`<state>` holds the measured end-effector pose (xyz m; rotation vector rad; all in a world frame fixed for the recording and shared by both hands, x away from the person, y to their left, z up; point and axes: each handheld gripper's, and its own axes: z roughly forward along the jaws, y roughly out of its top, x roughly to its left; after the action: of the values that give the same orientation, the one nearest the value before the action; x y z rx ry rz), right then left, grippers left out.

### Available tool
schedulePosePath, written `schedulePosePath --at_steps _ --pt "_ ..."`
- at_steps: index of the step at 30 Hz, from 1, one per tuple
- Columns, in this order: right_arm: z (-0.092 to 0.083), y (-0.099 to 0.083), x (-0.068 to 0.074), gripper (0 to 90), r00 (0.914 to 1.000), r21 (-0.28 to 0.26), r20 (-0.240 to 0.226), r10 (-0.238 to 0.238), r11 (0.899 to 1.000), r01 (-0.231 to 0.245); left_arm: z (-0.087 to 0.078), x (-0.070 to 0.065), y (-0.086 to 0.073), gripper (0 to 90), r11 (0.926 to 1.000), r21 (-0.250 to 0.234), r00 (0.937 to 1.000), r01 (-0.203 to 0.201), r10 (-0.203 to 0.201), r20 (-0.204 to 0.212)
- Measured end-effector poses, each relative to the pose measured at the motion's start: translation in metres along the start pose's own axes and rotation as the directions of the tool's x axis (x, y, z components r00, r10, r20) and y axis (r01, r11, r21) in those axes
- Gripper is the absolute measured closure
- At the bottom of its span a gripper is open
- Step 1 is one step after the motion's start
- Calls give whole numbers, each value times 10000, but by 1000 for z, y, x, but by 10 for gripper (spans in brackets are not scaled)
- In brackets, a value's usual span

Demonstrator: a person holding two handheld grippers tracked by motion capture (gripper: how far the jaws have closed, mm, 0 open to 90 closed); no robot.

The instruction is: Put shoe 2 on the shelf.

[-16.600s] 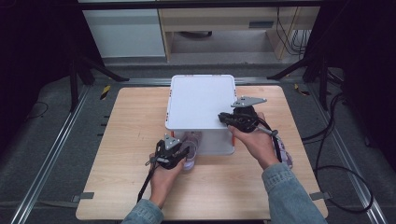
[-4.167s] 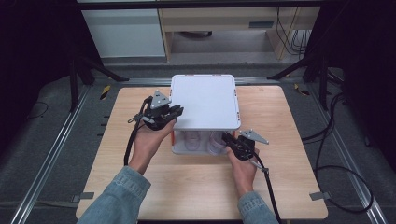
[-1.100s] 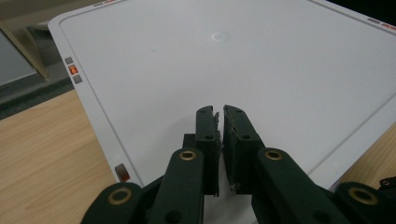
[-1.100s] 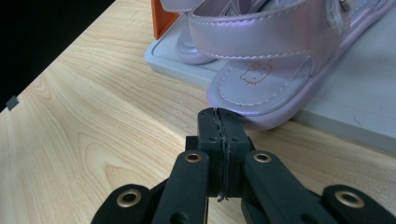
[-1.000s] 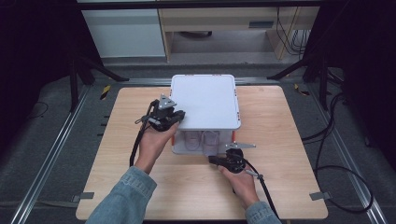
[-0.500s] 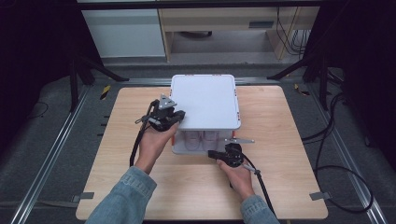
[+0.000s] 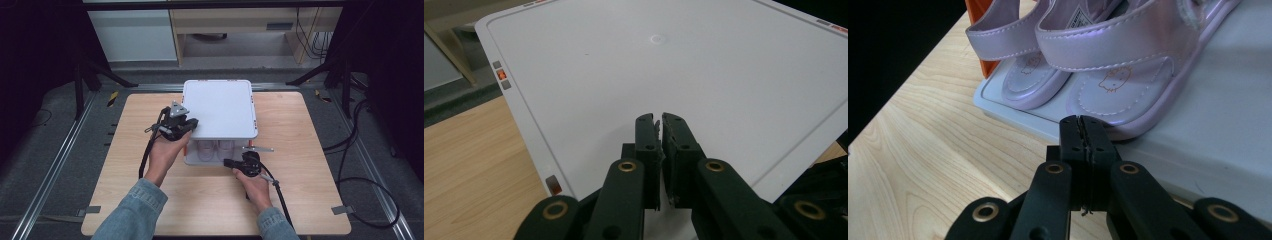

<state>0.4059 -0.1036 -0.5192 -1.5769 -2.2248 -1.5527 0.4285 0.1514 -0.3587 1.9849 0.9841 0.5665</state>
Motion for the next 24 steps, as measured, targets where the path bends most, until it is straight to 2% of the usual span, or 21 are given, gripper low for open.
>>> schedulePosePath --at_steps 3,6,7,8,12,14,17,18,22,24 --pt "-4 2 2 841 9997 -275 -150 -192 9994 188 -2 2 -1 780 9997 -176 9999 158 -157 19" --pt "-9 3 5 759 9982 -386 -206 -558 9977 549 -9 4 -1 669 9978 -532 9992 400 -400 15" --pt "-12 3 7 724 9976 -407 -224 -650 9971 641 -13 4 0 598 9959 -735 9986 519 -524 -54" --pt "-15 4 9 683 9964 -433 -172 -827 9957 819 -16 4 0 483 9951 -818 9984 550 -558 -71" --pt "-29 6 11 535 9900 -539 156 -1404 9885 1410 -29 8 -1 290 9913 -1234 9988 448 -471 -164" --pt "-38 7 12 454 9855 -580 385 -1655 9842 1675 -35 12 -4 227 9888 -1381 9982 558 -584 -151" --pt "-52 8 9 337 9721 -558 890 -2169 9734 2223 -45 19 -9 157 9868 -1512 9975 577 -630 -304" --pt "-56 8 9 312 9699 -514 985 -2225 9723 2282 -47 22 -11 146 9864 -1534 9973 597 -657 -342" --pt "-74 7 -1 199 9498 -574 1685 -2638 9593 2766 -58 31 -23 116 9872 -1482 9961 589 -678 -556" --pt "-81 7 -8 156 9489 -543 1821 -2578 9609 2715 -60 35 -29 95 9886 -1397 9961 566 -653 -586"
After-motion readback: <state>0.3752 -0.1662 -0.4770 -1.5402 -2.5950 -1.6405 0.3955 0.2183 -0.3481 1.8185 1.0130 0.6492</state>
